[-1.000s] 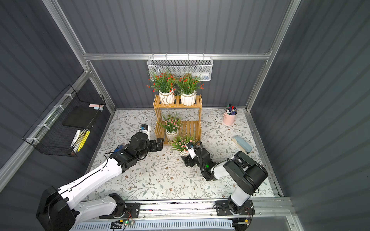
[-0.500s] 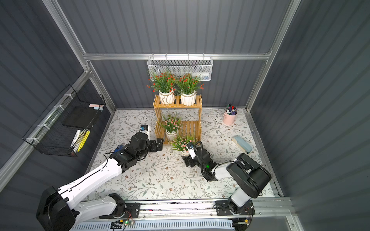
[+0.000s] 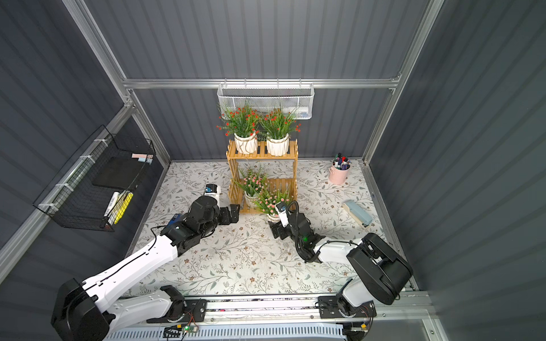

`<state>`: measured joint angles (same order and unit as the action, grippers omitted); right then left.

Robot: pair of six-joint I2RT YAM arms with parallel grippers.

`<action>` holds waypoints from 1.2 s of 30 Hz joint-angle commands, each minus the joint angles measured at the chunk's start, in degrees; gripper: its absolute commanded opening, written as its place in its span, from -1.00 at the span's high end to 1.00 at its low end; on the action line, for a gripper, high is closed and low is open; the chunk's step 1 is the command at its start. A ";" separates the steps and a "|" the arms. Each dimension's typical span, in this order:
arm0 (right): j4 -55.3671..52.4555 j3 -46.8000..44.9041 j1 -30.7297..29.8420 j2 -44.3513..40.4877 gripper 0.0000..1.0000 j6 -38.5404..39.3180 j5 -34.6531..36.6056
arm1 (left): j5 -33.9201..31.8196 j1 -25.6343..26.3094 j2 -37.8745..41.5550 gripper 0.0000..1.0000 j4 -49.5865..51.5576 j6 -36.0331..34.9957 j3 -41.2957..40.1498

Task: Place the baby's breath potted plants on the rack by color
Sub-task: Pick up the baby's breath potted plant from the center of the board, then place the baby's breath potted plant on the rack.

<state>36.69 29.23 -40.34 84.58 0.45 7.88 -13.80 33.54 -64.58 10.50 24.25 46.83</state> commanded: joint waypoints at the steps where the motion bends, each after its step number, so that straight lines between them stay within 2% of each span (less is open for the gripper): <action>1: 2.19 4.05 -0.03 -0.04 -0.52 -0.07 4.91 | -1.10 -0.01 1.79 -0.99 1.18 0.28 0.36; 16: 5.42 17.24 0.78 14.72 -0.53 -3.26 14.00 | -2.08 0.03 4.58 -0.99 4.08 0.66 1.39; 23: 10.23 20.25 1.94 20.80 -0.52 -3.54 18.23 | -2.24 0.01 5.64 -0.99 4.92 1.02 0.93; 28: 10.76 21.10 4.09 22.45 -0.54 -7.43 16.72 | -2.52 -0.02 5.87 -0.99 5.14 0.90 1.11; 36: 9.03 23.79 4.47 25.29 -0.58 -7.92 15.74 | -1.86 0.03 4.64 -0.99 5.93 0.54 2.37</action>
<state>41.89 50.39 -36.36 109.27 -6.02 22.50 -15.66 33.54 -59.77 15.18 24.47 46.96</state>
